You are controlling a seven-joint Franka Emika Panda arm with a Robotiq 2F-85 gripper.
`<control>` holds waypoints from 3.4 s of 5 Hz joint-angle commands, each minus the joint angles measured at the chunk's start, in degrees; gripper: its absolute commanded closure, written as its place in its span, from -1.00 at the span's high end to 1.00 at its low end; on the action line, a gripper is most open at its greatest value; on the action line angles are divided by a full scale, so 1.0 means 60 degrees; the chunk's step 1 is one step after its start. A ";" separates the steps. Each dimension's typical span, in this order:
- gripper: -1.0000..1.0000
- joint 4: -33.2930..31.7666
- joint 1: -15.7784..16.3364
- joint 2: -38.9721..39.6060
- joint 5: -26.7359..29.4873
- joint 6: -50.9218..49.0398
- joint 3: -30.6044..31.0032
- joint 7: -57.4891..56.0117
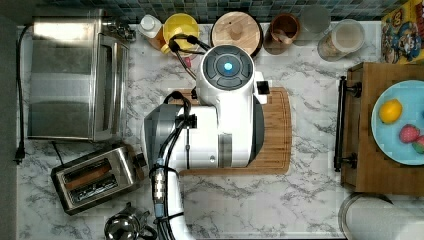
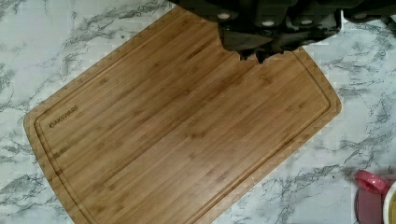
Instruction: Turn on the toaster.
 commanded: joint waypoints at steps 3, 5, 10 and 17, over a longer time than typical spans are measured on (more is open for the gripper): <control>-1.00 -0.1898 0.0546 -0.1133 0.0453 0.1829 0.0651 -0.3146; -1.00 -0.2619 0.0930 -0.1652 0.1817 0.2371 0.0825 -0.6052; -1.00 -0.3951 0.1705 -0.1815 0.2504 0.2323 0.1759 -0.8178; -1.00 -0.3557 0.1887 0.0023 0.2108 0.3096 0.1918 -0.6762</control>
